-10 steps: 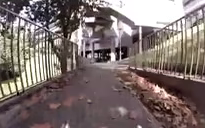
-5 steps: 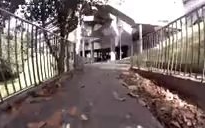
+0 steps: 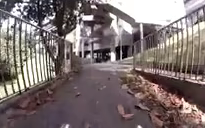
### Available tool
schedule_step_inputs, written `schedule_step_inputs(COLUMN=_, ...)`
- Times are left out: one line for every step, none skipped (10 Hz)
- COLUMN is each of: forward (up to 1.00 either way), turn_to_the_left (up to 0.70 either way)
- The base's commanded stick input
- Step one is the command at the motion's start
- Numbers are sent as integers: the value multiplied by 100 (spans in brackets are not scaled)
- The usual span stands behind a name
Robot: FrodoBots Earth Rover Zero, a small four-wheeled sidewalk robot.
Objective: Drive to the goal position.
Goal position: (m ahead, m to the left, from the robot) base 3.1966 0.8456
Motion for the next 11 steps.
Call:
schedule_step_inputs(forward=85, turn_to_the_left=0)
schedule_step_inputs(forward=85, turn_to_the_left=0)
schedule_step_inputs(forward=85, turn_to_the_left=0)
schedule_step_inputs(forward=85, turn_to_the_left=0)
schedule_step_inputs(forward=85, turn_to_the_left=0)
schedule_step_inputs(forward=85, turn_to_the_left=0)
schedule_step_inputs(forward=85, turn_to_the_left=0)
schedule_step_inputs(forward=85, turn_to_the_left=0)
schedule_step_inputs(forward=85, turn_to_the_left=0)
schedule_step_inputs(forward=85, turn_to_the_left=0)
schedule_step_inputs(forward=85, turn_to_the_left=0)
